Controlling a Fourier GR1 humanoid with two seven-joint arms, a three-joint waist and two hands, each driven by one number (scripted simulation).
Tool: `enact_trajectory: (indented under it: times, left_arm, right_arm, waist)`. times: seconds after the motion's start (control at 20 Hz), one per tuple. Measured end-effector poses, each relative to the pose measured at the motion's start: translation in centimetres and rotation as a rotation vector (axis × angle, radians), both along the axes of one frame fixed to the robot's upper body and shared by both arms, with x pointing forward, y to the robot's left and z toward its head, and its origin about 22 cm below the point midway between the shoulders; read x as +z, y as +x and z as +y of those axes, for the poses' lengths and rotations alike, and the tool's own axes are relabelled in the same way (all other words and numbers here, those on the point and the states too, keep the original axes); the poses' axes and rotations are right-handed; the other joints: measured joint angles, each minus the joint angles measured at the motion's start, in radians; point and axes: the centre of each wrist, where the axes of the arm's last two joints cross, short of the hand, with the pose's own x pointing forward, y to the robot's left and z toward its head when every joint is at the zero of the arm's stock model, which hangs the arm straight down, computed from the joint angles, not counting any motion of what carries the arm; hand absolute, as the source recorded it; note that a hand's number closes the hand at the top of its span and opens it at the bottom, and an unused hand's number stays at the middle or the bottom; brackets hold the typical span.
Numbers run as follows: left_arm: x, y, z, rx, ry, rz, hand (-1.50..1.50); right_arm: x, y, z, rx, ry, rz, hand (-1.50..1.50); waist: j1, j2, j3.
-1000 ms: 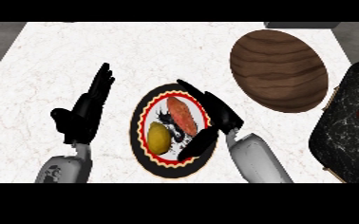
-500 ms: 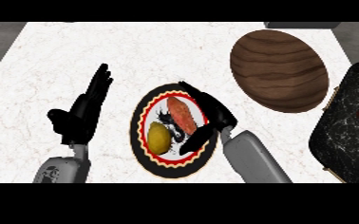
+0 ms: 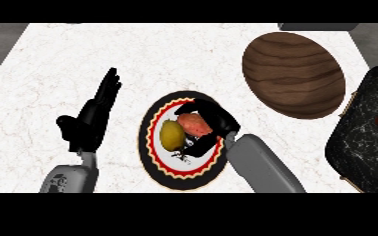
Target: Pick the sweet potato from the plate and place it in the bowl
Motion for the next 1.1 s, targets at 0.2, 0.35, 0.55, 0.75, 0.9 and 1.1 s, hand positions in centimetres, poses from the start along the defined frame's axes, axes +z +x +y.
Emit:
enact_trajectory:
  times: [0.2, 0.35, 0.55, 0.75, 0.9, 1.1]
  left_arm:
    - [0.1, 0.2, -0.3, 0.007, -0.006, 0.001, 0.00]
    - [-0.3, 0.0, 0.0, 0.007, -0.005, 0.004, 0.00]
    - [-0.2, -0.7, 0.5, 0.030, -0.003, 0.012, 0.00]
    - [-0.4, -0.8, 0.8, 0.051, -0.006, 0.016, 0.00]
    - [-0.1, -0.7, 1.0, 0.051, -0.003, 0.015, 0.00]
    - [0.2, -0.9, 0.8, 0.047, -0.006, 0.012, 0.00]
  right_arm:
    - [-0.4, 0.0, 0.4, 0.079, -0.032, -0.059, 1.50]
    - [-0.6, -0.4, 0.1, 0.112, -0.011, -0.066, 1.50]
    - [-0.7, -3.0, -4.5, 0.239, 0.049, -0.074, 1.50]
    - [0.0, -5.8, -11.0, 0.357, 0.093, -0.078, 1.50]
    - [1.3, -7.9, -15.0, 0.390, 0.163, -0.106, 1.50]
    - [4.1, -10.5, -17.3, 0.415, 0.316, -0.183, 1.50]
  waist:
    - [-0.002, -0.002, -0.001]
    - [-0.003, -0.003, 0.000]
    - [-0.024, -0.011, 0.002]
    - [-0.047, -0.011, 0.002]
    - [-0.045, -0.008, 0.002]
    - [-0.046, -0.007, 0.001]
